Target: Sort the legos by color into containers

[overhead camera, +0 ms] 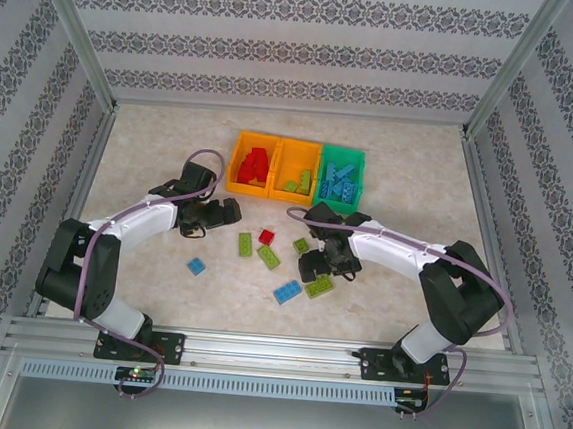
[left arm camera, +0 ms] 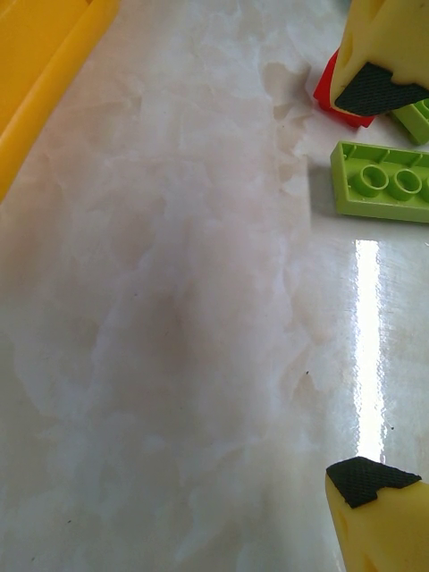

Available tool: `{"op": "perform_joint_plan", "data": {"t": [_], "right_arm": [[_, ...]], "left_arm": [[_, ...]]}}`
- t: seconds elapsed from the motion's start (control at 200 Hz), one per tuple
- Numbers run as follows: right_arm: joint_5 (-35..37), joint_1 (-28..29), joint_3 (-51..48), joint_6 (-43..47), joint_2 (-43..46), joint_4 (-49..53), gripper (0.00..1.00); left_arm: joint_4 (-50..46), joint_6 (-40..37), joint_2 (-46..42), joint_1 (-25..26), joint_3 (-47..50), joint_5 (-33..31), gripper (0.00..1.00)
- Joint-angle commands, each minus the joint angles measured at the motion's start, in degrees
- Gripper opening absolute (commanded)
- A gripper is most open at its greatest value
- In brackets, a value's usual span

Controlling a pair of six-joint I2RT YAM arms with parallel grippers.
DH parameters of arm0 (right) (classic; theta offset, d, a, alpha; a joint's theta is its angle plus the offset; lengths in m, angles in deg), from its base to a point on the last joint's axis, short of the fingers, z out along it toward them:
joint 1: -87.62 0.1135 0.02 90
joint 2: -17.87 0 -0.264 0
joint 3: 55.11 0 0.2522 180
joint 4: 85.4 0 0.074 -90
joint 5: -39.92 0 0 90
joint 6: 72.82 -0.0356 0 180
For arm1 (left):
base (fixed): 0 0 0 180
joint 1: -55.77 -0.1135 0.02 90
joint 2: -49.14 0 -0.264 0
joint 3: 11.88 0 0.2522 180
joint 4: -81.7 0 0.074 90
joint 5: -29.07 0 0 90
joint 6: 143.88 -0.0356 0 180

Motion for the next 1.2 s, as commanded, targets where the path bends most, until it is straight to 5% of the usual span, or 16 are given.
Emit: {"op": "perform_joint_plan", "data": {"t": [0.0,0.485,0.734,1.199], "right_arm": [[1.88,0.68,-0.01,1.19,-1.61,0.05,0.89],[5.33,0.54,0.82,-0.13,-0.11,0.24,0.65],[4.05,-2.22,10.74,-0.07,2.69,-4.47,0.62],[-4.61,-12.68,40.17,-2.79,-20.10,-12.28,0.60]], "left_arm": [[1.39,0.90,-0.50,-0.40,0.41,0.01,1.00],[0.65,0.95,-0.95,-0.42,0.42,-0.54,1.00],[-1.42,1.23,-3.00,-0.38,0.68,-2.38,1.00],[-18.41,10.02,-12.97,-0.41,5.73,-8.30,1.00]]}}
